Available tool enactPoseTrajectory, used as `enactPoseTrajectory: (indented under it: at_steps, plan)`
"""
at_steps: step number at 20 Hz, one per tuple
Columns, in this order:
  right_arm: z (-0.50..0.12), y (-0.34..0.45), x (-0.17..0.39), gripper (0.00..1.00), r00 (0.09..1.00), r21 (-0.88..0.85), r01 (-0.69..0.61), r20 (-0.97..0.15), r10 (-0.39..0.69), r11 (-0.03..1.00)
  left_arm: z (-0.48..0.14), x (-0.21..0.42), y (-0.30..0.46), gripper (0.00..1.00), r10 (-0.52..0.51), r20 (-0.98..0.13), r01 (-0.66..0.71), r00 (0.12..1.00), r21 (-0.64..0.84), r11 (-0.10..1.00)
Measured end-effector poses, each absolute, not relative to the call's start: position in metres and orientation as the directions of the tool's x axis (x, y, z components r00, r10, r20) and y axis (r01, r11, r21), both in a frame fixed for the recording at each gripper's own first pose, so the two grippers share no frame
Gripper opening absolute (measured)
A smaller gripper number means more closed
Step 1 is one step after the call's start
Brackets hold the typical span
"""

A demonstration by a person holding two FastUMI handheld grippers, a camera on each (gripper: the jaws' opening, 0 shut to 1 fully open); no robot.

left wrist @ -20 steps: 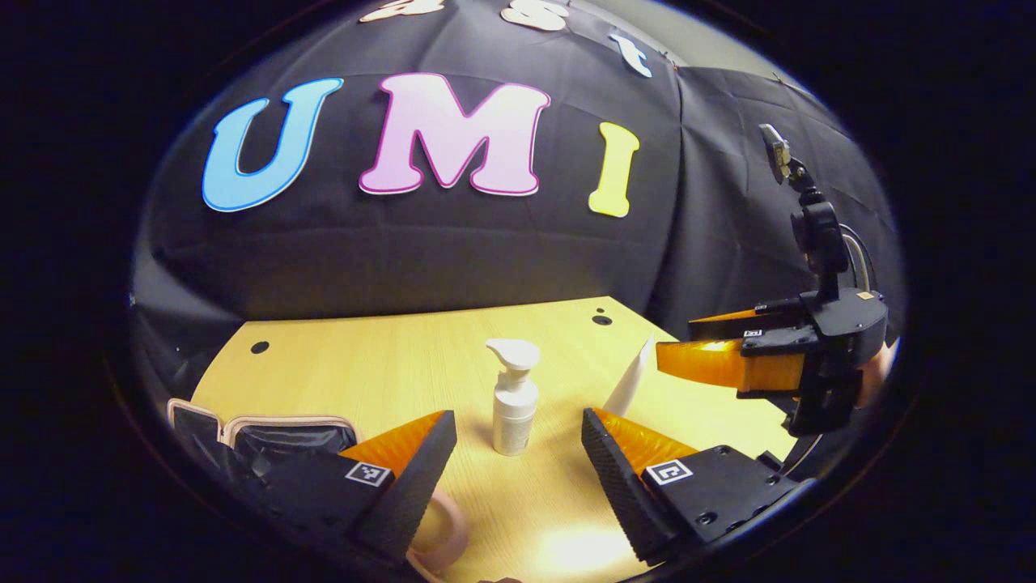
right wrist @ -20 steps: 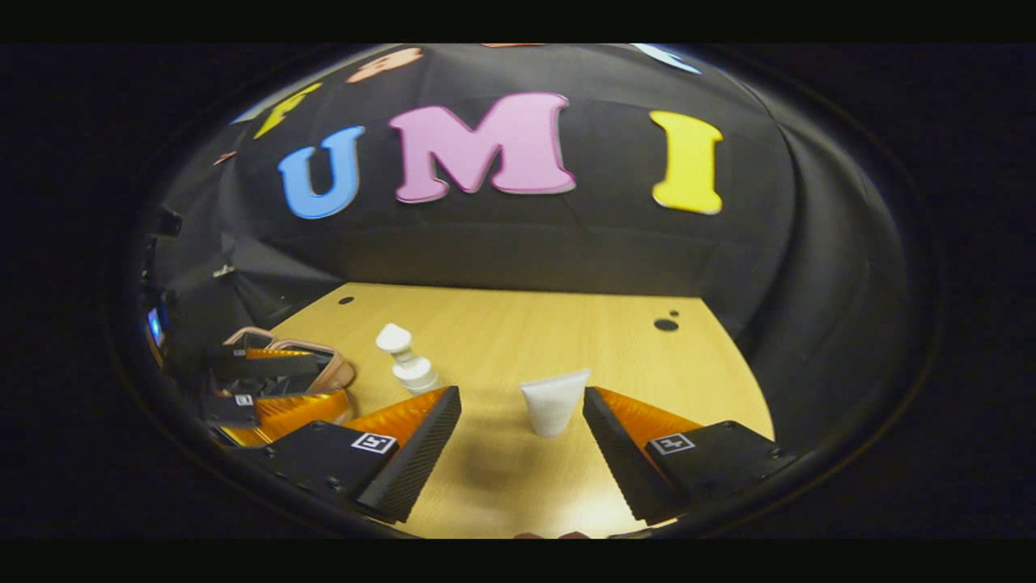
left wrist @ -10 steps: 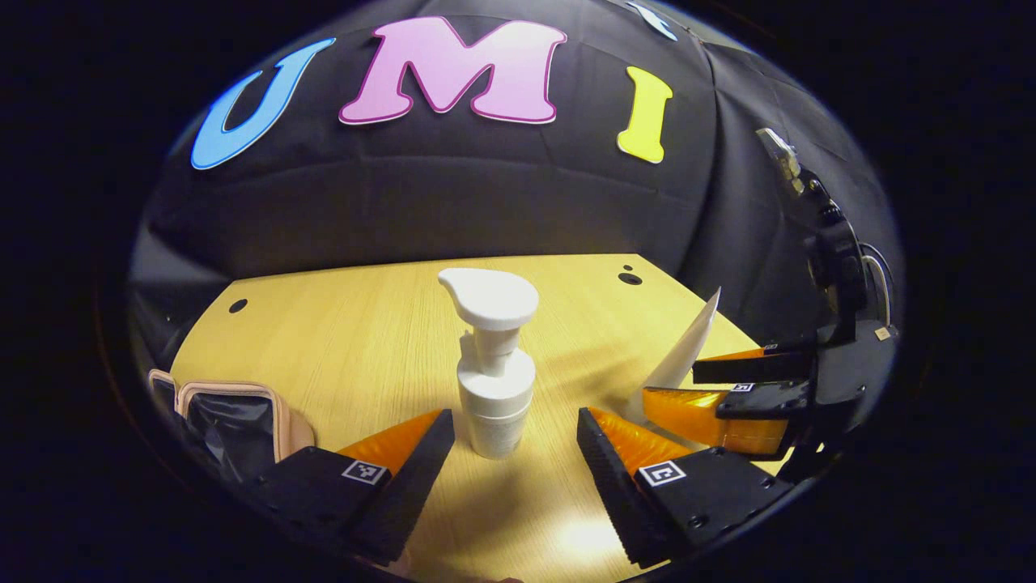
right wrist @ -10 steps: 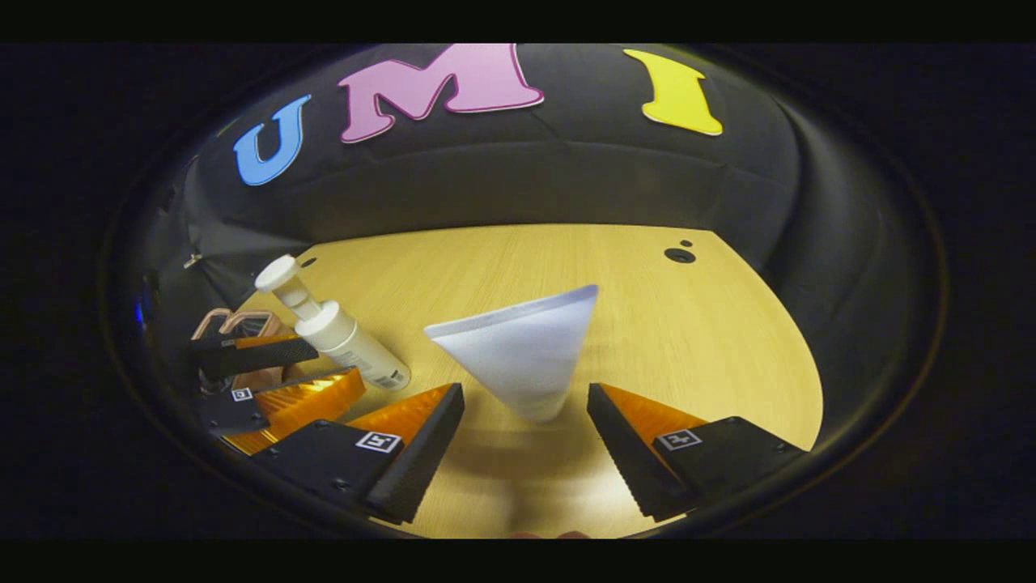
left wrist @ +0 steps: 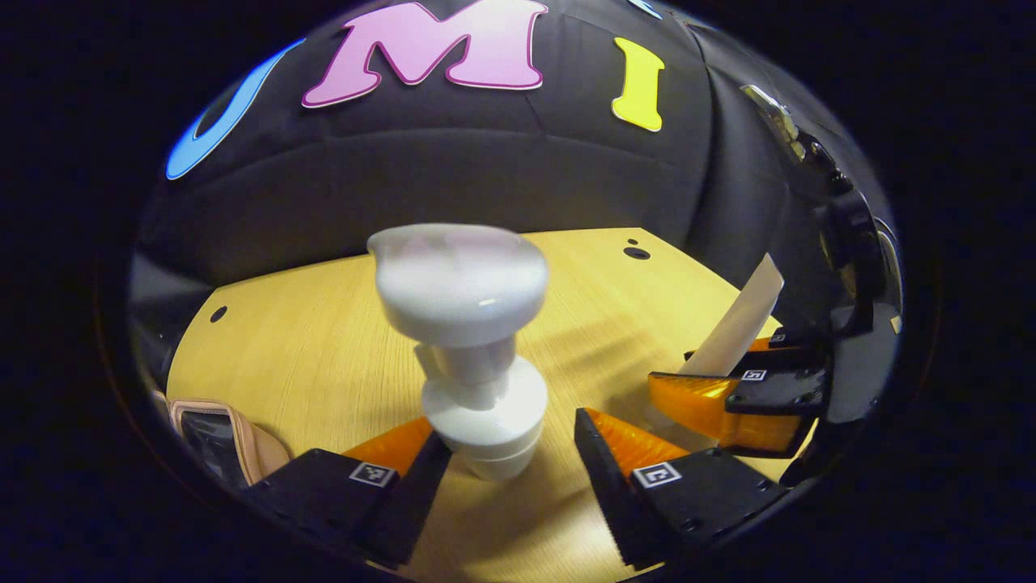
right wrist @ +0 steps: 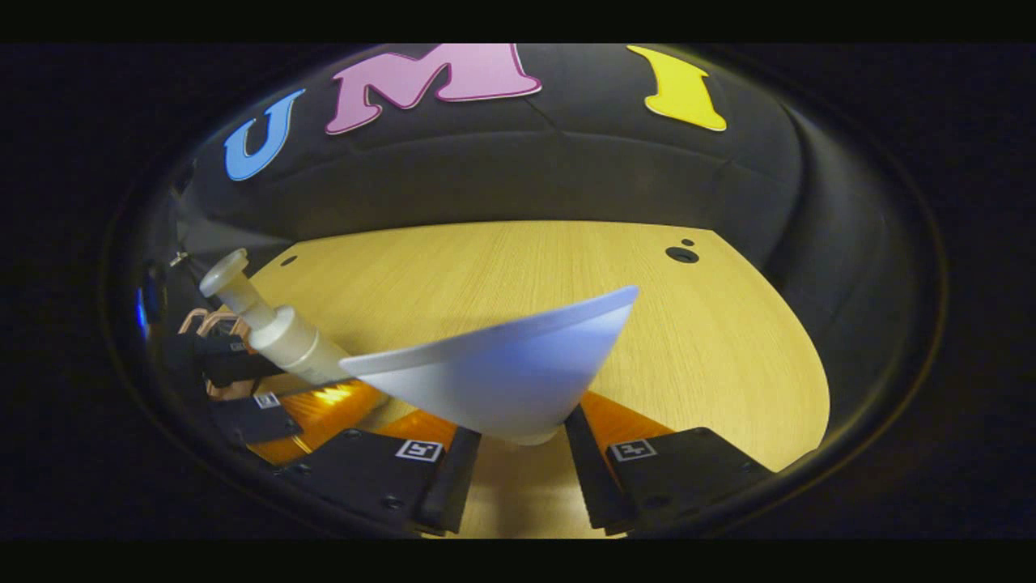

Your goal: First open the suitcase, pack the skin care products into it, and then close the suitcase.

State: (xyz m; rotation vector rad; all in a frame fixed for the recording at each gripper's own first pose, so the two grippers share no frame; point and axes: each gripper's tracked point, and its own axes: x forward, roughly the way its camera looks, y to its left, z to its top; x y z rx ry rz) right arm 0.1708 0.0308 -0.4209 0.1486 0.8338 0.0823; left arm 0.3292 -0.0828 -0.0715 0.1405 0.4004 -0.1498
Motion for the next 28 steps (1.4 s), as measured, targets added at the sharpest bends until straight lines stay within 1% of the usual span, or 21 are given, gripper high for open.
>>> enactPoseTrajectory:
  at_steps: [1,2,3,4,7,8,9,11,12,14,15,16,17,18,19,20,22,23,24,26,28]
  plan:
    - [-0.420,0.030,0.170,0.58,0.667,0.163,-0.019,-0.733,0.134,0.986,-0.073,0.333,-0.093,0.59,-0.159,-0.409,0.209,0.899,0.080,0.975]
    - [-0.420,0.031,0.170,0.53,0.663,0.169,-0.024,-0.735,0.142,0.985,-0.066,0.317,-0.098,0.58,-0.181,-0.416,0.229,0.891,0.067,0.971]
    - [-0.420,0.032,0.170,0.53,0.661,0.174,-0.030,-0.735,0.150,0.984,-0.067,0.312,-0.099,0.57,-0.178,-0.427,0.229,0.886,0.071,0.971]
    - [-0.417,0.032,0.167,0.49,0.655,0.183,-0.035,-0.738,0.161,0.983,-0.067,0.308,-0.099,0.57,-0.168,-0.433,0.223,0.885,0.078,0.972]
    - [-0.395,0.037,0.161,0.48,0.661,0.210,-0.071,-0.722,0.203,0.975,-0.050,0.288,-0.103,0.56,-0.182,-0.421,0.225,0.888,0.052,0.973]
    - [-0.381,0.040,0.160,0.48,0.671,0.221,-0.090,-0.707,0.223,0.971,-0.038,0.275,-0.099,0.58,-0.180,-0.401,0.216,0.898,0.046,0.975]
    - [-0.366,0.044,0.161,0.48,0.681,0.233,-0.115,-0.689,0.247,0.966,-0.026,0.260,-0.093,0.55,-0.167,-0.394,0.200,0.904,0.043,0.979]
    - [-0.334,0.059,0.161,0.48,0.696,0.252,-0.181,-0.650,0.305,0.951,-0.003,0.227,-0.076,0.55,-0.145,-0.384,0.169,0.912,0.030,0.985]
    - [-0.318,0.069,0.161,0.48,0.703,0.259,-0.218,-0.627,0.335,0.941,0.006,0.203,-0.062,0.56,-0.128,-0.387,0.147,0.913,0.021,0.989]
    - [-0.296,0.099,0.157,0.48,0.689,0.286,-0.273,-0.608,0.394,0.918,0.018,0.152,-0.016,0.55,-0.046,-0.414,0.046,0.909,-0.010,0.999]
    - [-0.286,0.118,0.155,0.48,0.676,0.320,-0.296,-0.596,0.434,0.900,0.024,0.129,0.009,0.52,-0.002,-0.437,-0.009,0.899,-0.025,1.000]
    - [-0.274,0.142,0.151,0.48,0.660,0.359,-0.320,-0.580,0.478,0.877,0.028,0.109,0.036,0.55,0.032,-0.462,-0.053,0.886,-0.032,0.998]
    - [-0.263,0.169,0.147,0.48,0.641,0.389,-0.348,-0.565,0.519,0.853,0.029,0.095,0.065,0.55,0.059,-0.486,-0.080,0.872,-0.022,0.997]
    - [-0.256,0.196,0.138,0.48,0.602,0.425,-0.377,-0.562,0.567,0.823,0.026,0.088,0.090,0.55,0.084,-0.520,-0.099,0.850,-0.001,0.995]
    - [-0.252,0.226,0.127,0.48,0.548,0.474,-0.400,-0.563,0.619,0.785,0.024,0.080,0.113,0.51,0.114,-0.567,-0.125,0.815,0.020,0.992]
    - [-0.248,0.254,0.109,0.48,0.497,0.511,-0.418,-0.564,0.660,0.751,0.020,0.074,0.132,0.55,0.132,-0.617,-0.146,0.775,0.028,0.989]
    - [-0.241,0.303,0.093,0.48,0.404,0.575,-0.431,-0.566,0.718,0.696,0.010,0.067,0.150,0.56,0.093,-0.706,-0.143,0.702,-0.012,0.990]
    - [-0.238,0.330,0.085,0.48,0.356,0.624,-0.419,-0.555,0.752,0.659,0.004,0.066,0.155,0.55,0.050,-0.743,-0.133,0.668,-0.052,0.990]
    - [-0.240,0.360,0.072,0.48,0.285,0.665,-0.401,-0.563,0.776,0.630,-0.003,0.066,0.159,0.55,0.008,-0.773,-0.128,0.635,-0.095,0.987]
    - [-0.255,0.404,0.057,0.48,0.172,0.705,-0.347,-0.601,0.781,0.619,-0.018,0.067,0.166,0.56,-0.047,-0.839,-0.166,0.542,-0.161,0.973]
    - [-0.294,0.424,0.043,0.48,0.096,0.661,-0.337,-0.684,0.723,0.670,-0.034,0.065,0.178,0.56,-0.069,-0.893,-0.178,0.446,-0.163,0.970]
